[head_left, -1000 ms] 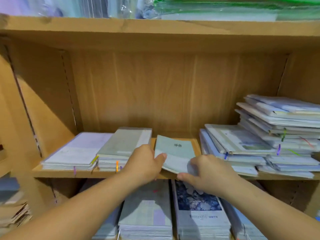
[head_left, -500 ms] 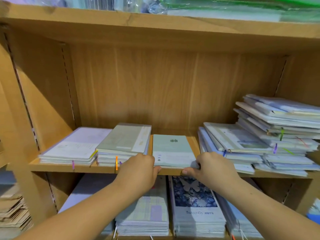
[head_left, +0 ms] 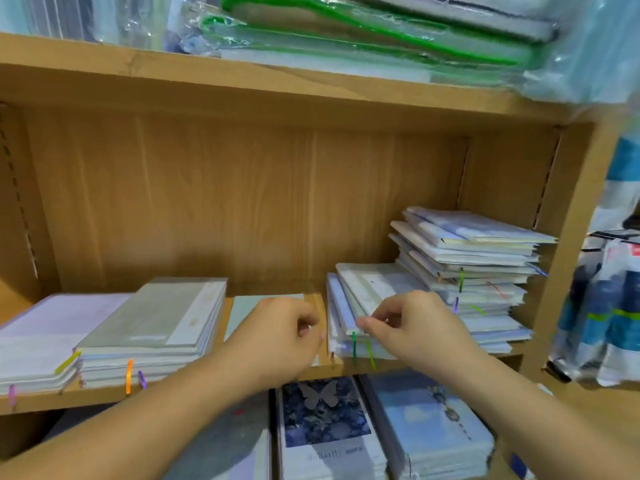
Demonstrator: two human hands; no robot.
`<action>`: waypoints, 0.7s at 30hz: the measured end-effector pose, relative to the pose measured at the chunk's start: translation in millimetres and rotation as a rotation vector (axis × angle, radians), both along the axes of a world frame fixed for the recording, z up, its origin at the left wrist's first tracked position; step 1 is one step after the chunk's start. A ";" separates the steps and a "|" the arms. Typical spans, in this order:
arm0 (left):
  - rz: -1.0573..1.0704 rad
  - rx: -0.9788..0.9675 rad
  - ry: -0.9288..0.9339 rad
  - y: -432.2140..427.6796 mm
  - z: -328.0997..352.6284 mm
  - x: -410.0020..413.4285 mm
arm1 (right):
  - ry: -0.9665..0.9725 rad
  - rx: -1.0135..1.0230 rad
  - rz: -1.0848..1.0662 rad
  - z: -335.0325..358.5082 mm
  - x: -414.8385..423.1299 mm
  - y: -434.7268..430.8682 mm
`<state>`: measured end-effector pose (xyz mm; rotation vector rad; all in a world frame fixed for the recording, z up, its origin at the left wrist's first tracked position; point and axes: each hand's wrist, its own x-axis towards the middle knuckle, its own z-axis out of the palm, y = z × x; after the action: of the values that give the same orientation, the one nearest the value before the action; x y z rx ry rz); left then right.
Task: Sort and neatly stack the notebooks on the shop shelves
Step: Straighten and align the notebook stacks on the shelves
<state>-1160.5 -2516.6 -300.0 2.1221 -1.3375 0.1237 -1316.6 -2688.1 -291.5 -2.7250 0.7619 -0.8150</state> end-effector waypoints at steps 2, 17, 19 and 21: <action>-0.030 -0.029 0.129 -39.0 7.3 -9.4 | -0.039 -0.083 -0.040 -1.2 -17.6 -21.1; 0.139 -0.307 1.064 -113.3 22.3 -51.9 | -0.022 -0.142 -0.016 -18.3 -42.3 -60.2; 0.114 -0.278 1.033 -97.0 26.2 -51.5 | -0.033 -0.143 -0.049 -18.6 -46.3 -57.0; 0.099 -0.271 0.959 -74.1 26.4 -45.6 | 0.012 -0.132 -0.086 -18.4 -45.9 -49.7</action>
<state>-1206.1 -2590.7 -273.5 1.6417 -0.5958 -0.5726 -1362.5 -2737.8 -309.8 -2.8318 0.8620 -0.8976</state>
